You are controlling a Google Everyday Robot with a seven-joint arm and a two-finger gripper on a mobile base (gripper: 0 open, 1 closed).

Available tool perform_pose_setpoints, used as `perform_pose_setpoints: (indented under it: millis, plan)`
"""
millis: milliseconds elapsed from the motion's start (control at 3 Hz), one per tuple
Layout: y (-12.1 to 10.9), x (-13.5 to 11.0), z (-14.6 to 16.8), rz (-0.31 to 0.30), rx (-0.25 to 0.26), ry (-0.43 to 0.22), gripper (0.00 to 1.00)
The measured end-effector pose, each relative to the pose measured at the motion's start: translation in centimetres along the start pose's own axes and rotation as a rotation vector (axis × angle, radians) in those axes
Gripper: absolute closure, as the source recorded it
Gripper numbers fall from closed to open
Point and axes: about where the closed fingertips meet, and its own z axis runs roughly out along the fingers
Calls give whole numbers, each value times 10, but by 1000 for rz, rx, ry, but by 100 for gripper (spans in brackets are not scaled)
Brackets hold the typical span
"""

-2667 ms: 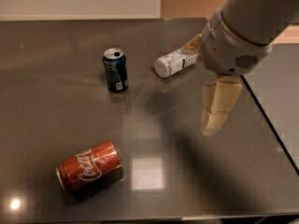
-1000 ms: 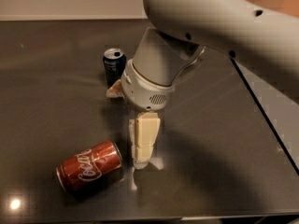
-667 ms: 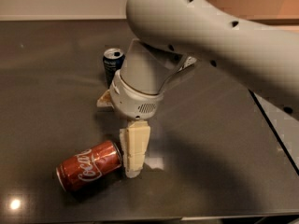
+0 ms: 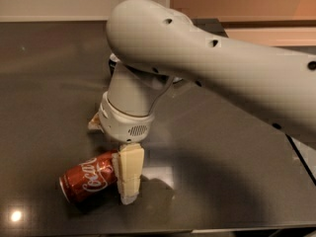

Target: Pick coke can

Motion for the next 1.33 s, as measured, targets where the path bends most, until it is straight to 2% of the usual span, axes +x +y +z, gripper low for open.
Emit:
perform_pose_setpoints:
  millis: [333, 667, 1000, 1333]
  plan:
    - [4, -7, 10, -20, -11, 17, 18]
    - [6, -10, 14, -26, -13, 27, 41]
    - [5, -9, 7, -5, -11, 15, 64]
    - [-1, -7, -20, 42, -11, -30, 88]
